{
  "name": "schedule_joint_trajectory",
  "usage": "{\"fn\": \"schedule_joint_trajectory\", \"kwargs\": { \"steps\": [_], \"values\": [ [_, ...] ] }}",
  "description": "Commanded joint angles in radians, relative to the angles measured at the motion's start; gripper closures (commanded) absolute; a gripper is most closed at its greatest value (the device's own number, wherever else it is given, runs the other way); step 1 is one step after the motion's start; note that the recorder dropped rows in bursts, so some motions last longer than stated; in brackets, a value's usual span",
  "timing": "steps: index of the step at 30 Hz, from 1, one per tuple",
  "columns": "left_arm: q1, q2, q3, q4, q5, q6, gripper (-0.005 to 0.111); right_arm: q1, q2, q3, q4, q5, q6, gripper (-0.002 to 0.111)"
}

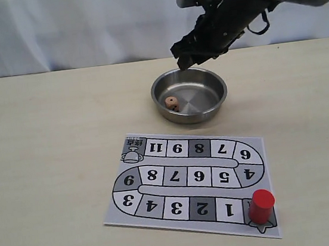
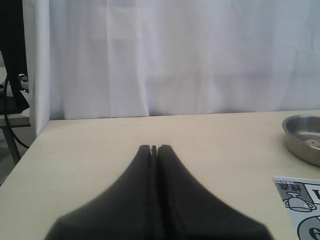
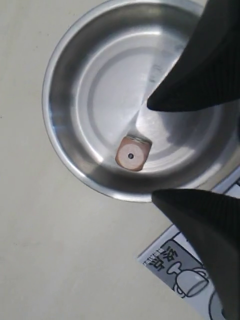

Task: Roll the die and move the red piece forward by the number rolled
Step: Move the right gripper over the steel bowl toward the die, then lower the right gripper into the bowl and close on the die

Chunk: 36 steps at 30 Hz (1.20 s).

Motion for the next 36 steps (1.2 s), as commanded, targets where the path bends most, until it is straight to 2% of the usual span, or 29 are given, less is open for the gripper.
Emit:
{"fn": "schedule_joint_trajectory", "kwargs": {
  "steps": [1, 7, 16, 20, 24, 32, 36],
  "values": [
    [-0.002, -0.002, 0.003, -0.005, -0.002, -0.007, 0.107, 0.002, 0.058, -0.013, 0.043, -0.073, -0.156, 0.056],
    [-0.002, -0.002, 0.003, -0.005, -0.002, -0.007, 0.107, 0.002, 0.127, -0.013, 0.201, -0.089, -0.329, 0.052],
    [-0.002, -0.002, 0.003, -0.005, -0.002, -0.007, 0.107, 0.002, 0.179, -0.013, 0.297, -0.158, -0.331, 0.053],
    [-0.002, -0.002, 0.003, -0.005, -0.002, -0.007, 0.107, 0.007, 0.191, -0.013, 0.285, -0.161, -0.25, 0.053],
    [-0.002, -0.002, 0.003, -0.005, -0.002, -0.007, 0.107, 0.04, 0.191, -0.018, 0.187, -0.222, -0.096, 0.053],
    [-0.002, -0.002, 0.003, -0.005, -0.002, -0.007, 0.107, 0.139, 0.191, -0.02, -0.335, -0.3, 0.314, 0.053],
    [-0.002, -0.002, 0.003, -0.005, -0.002, -0.007, 0.107, 0.141, 0.191, -0.02, -0.362, -0.306, 0.367, 0.053]
  ]
}}
